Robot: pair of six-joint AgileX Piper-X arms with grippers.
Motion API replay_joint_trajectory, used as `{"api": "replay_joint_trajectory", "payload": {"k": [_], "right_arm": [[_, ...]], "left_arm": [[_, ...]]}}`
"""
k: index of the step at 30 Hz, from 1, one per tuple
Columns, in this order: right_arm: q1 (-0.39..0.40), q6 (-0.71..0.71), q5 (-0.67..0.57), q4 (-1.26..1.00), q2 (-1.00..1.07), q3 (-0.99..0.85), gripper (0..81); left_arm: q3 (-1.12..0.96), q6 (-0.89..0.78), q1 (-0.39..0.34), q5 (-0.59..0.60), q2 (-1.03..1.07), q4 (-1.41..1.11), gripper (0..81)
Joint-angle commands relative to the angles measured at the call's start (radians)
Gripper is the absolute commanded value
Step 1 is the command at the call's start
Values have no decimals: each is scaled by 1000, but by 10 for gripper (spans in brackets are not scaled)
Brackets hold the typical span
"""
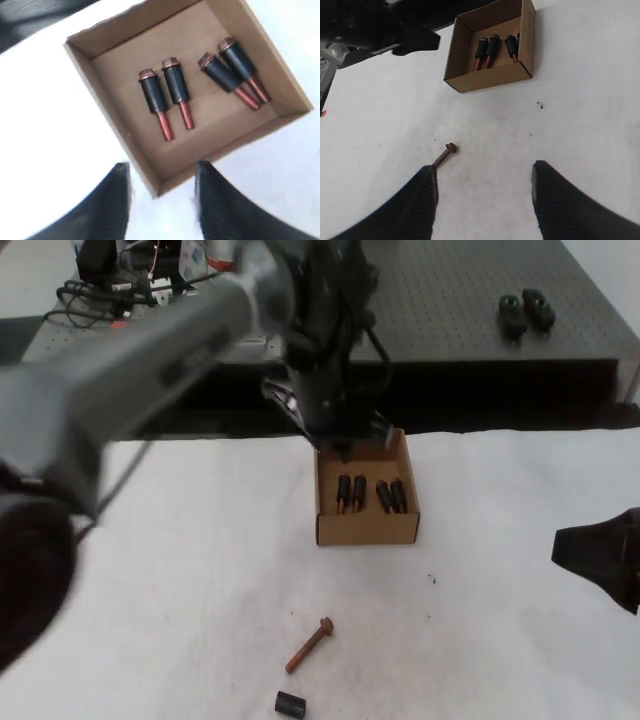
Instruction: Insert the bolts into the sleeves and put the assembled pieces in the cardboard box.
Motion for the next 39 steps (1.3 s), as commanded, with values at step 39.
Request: {"api": "replay_joint_trajectory", "payload": {"k": [39], "right_arm": [[-6,-24,2,2,-2,1,416]], "left_arm": [[504,349,-99,116,-81,-47,255]]}}
